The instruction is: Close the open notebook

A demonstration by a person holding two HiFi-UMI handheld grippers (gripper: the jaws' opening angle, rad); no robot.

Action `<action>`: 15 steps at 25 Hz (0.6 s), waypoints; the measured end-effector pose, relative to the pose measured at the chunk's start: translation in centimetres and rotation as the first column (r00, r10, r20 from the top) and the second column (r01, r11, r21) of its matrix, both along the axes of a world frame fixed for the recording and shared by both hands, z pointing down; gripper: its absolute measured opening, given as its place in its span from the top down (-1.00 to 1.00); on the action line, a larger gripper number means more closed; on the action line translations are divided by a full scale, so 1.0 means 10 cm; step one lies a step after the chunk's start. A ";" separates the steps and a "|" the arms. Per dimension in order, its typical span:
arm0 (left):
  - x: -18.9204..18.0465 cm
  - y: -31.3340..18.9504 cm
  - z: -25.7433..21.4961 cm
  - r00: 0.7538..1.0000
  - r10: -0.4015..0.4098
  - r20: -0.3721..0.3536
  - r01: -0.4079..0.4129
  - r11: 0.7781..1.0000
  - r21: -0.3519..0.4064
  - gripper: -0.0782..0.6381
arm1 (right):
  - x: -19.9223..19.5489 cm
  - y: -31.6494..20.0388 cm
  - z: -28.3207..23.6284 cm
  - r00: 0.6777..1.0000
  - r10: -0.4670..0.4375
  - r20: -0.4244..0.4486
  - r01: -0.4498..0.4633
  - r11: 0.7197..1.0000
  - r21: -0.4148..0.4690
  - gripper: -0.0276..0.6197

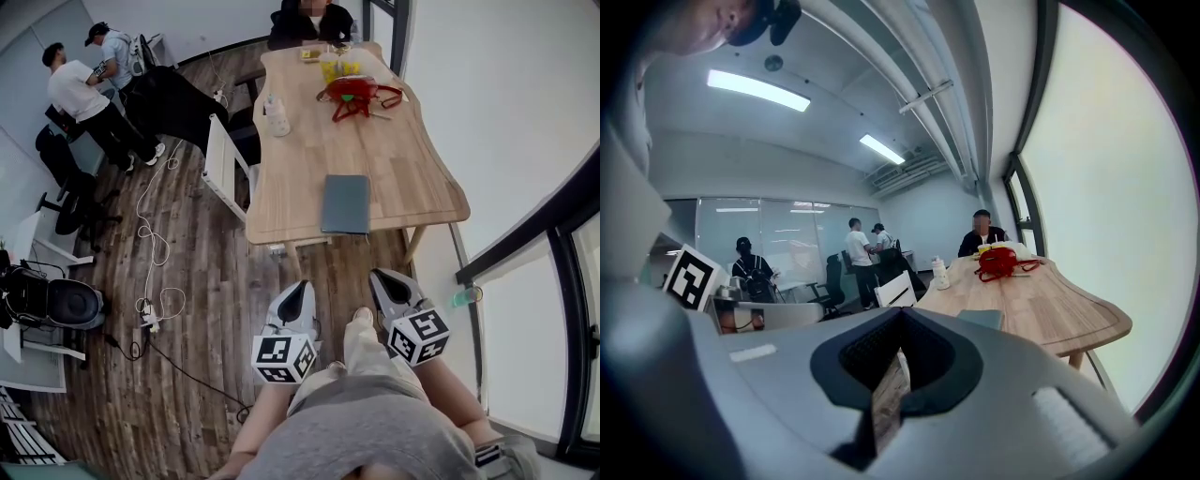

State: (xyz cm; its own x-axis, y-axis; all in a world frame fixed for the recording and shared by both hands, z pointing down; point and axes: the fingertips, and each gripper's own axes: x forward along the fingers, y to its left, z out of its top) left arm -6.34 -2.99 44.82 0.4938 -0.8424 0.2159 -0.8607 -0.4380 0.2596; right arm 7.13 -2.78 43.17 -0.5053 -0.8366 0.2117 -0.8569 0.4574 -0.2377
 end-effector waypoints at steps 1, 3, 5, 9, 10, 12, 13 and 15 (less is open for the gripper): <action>-0.02 0.05 0.01 1.000 -0.002 -0.001 0.002 1.000 -0.001 0.78 | -0.01 0.05 0.00 1.000 -0.001 -0.001 0.001 1.000 0.002 0.91; -0.04 0.14 0.03 1.000 -0.007 -0.006 0.007 1.000 -0.004 0.78 | -0.03 0.15 0.01 1.000 -0.003 -0.002 0.003 1.000 0.006 0.91; -0.05 0.22 0.05 1.000 -0.009 -0.010 0.009 1.000 -0.006 0.78 | -0.04 0.23 0.00 1.000 -0.004 -0.003 0.004 1.000 0.010 0.91; -0.03 0.31 0.05 1.000 -0.005 -0.013 0.005 1.000 0.001 0.78 | -0.02 0.31 -0.01 1.000 -0.004 -0.008 0.005 1.000 0.019 0.91; -0.03 0.32 0.04 1.000 -0.005 -0.014 0.005 1.000 0.003 0.78 | -0.02 0.32 -0.02 1.000 -0.004 -0.008 0.005 1.000 0.021 0.91; -0.02 0.34 0.02 1.000 -0.004 -0.015 0.004 1.000 0.002 0.78 | -0.01 0.34 -0.04 1.000 -0.004 -0.009 0.005 1.000 0.025 0.91; -0.01 0.35 0.02 1.000 -0.002 -0.014 0.002 1.000 0.002 0.78 | -0.01 0.34 -0.05 1.000 -0.004 -0.009 0.005 1.000 0.026 0.91; -0.01 0.36 0.01 1.000 0.003 -0.010 -0.003 1.000 0.004 0.78 | -0.01 0.35 -0.06 1.000 -0.004 -0.008 0.004 1.000 0.028 0.91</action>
